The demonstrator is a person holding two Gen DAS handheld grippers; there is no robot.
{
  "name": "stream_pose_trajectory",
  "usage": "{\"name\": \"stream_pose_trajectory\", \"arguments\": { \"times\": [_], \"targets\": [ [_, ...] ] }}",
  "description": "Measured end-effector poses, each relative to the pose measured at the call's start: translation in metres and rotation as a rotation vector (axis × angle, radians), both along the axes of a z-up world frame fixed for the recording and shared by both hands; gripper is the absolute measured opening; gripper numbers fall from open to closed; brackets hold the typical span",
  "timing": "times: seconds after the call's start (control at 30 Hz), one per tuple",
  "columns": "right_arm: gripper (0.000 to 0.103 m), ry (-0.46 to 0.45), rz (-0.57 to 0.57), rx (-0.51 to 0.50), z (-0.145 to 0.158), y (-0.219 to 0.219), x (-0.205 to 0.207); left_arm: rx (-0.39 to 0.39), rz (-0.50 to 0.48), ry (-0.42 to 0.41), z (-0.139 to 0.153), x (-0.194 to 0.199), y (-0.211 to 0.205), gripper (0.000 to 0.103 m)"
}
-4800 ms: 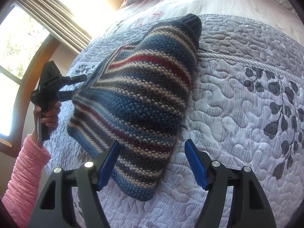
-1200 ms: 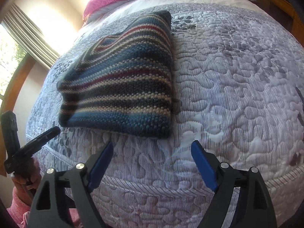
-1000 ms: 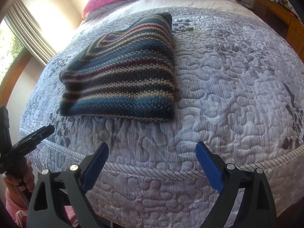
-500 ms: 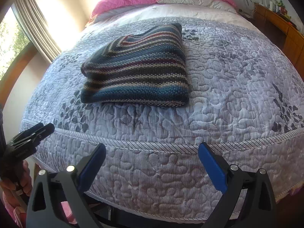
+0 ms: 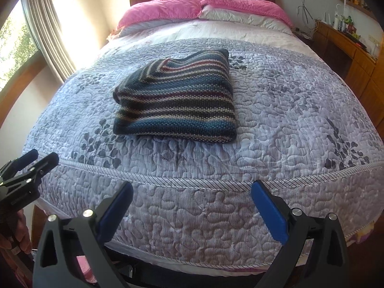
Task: Fold small clothes
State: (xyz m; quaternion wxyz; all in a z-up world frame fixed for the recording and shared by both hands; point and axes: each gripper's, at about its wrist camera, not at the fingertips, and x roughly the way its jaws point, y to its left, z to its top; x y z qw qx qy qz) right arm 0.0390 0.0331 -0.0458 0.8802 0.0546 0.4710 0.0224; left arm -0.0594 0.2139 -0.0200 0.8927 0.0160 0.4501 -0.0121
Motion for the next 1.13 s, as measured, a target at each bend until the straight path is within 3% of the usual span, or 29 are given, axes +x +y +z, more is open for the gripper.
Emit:
{"name": "stream_pose_trajectory", "arguments": {
  "times": [0.27,1.13],
  "targets": [
    [0.099,-0.016,-0.023,-0.016,0.008,-0.003,-0.001,0.036,0.005,-0.039,0.012,-0.006,-0.002,0.088],
    [0.099,0.019,-0.046,-0.024,-0.004,-0.001,0.008,0.076,0.028,-0.046,0.007,0.000,-0.001,0.089]
  ]
}}
